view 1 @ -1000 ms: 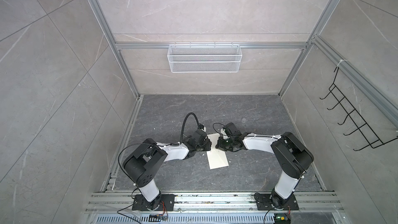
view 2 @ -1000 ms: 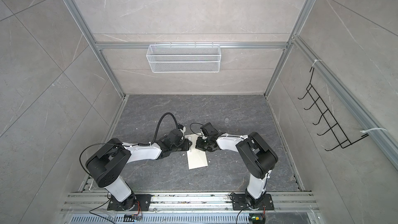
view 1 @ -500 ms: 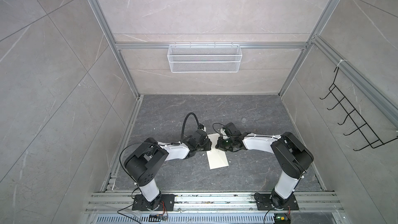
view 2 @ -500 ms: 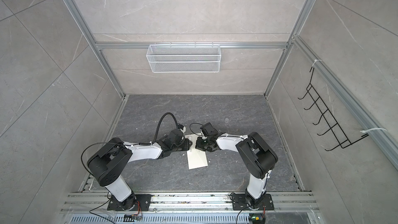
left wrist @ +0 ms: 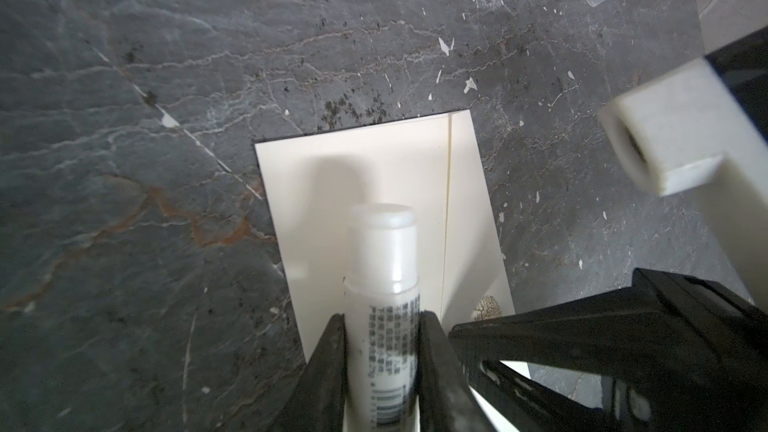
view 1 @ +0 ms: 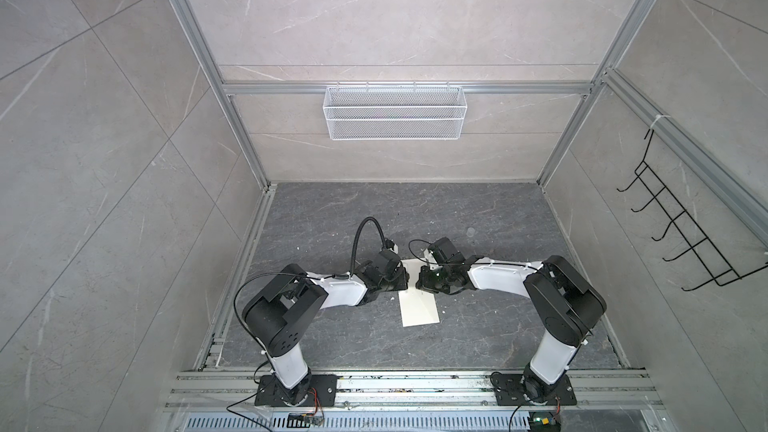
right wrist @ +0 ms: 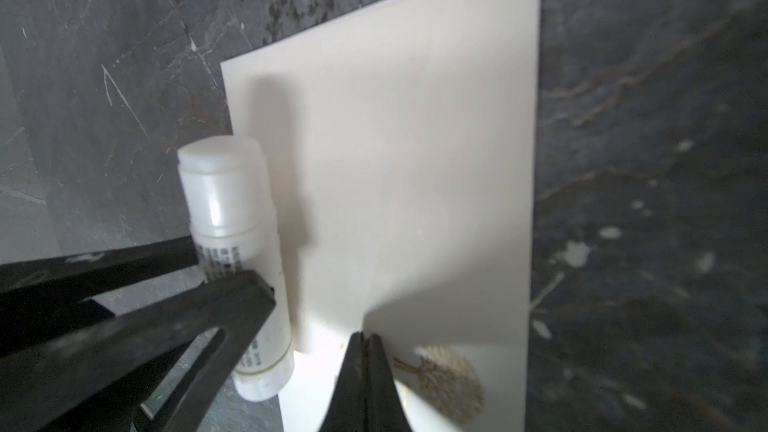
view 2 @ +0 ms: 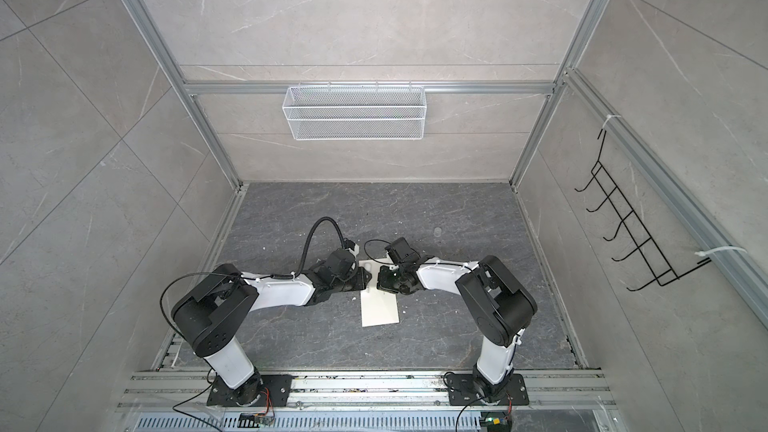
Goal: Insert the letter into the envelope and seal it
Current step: 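Press along the sealed flap with the right gripper while the left holds the glue stick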
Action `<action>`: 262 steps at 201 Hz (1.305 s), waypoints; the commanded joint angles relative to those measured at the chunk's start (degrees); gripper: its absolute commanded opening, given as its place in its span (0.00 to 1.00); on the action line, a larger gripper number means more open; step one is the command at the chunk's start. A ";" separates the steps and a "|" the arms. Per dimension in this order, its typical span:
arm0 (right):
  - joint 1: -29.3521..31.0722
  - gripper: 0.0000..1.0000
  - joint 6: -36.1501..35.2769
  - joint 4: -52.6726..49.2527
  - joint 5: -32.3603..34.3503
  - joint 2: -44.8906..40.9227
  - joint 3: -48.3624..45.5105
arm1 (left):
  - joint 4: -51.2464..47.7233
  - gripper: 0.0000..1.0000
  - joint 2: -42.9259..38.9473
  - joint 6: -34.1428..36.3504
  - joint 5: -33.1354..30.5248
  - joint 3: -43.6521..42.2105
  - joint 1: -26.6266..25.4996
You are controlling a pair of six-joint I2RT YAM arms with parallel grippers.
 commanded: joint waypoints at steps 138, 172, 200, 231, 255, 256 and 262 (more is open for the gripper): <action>1.68 0.00 -1.52 -7.73 -0.16 -2.48 2.24 | -0.78 0.00 1.37 -0.36 -0.59 0.84 -0.03; 2.15 0.00 -1.69 -8.33 0.05 0.01 2.21 | -0.78 0.00 1.45 -0.33 -0.61 0.84 -0.09; 2.30 0.00 -2.29 -9.84 0.83 1.15 1.87 | -0.82 0.00 1.37 -0.34 -0.59 0.85 -0.09; 2.31 0.00 -2.80 -10.76 1.36 0.49 0.95 | -0.88 0.00 1.37 -0.46 -0.64 0.75 -0.08; 2.33 0.00 -3.40 -10.80 0.78 -0.80 0.65 | -0.89 0.00 1.46 -0.47 -0.65 0.93 -0.09; 2.38 0.00 -3.47 -10.80 0.67 -0.88 0.63 | -0.91 0.00 1.46 -0.47 -0.69 0.93 -0.05; 2.26 0.00 -3.61 -10.89 0.47 -1.23 0.62 | -0.91 0.00 1.54 -0.47 -0.74 0.93 -0.09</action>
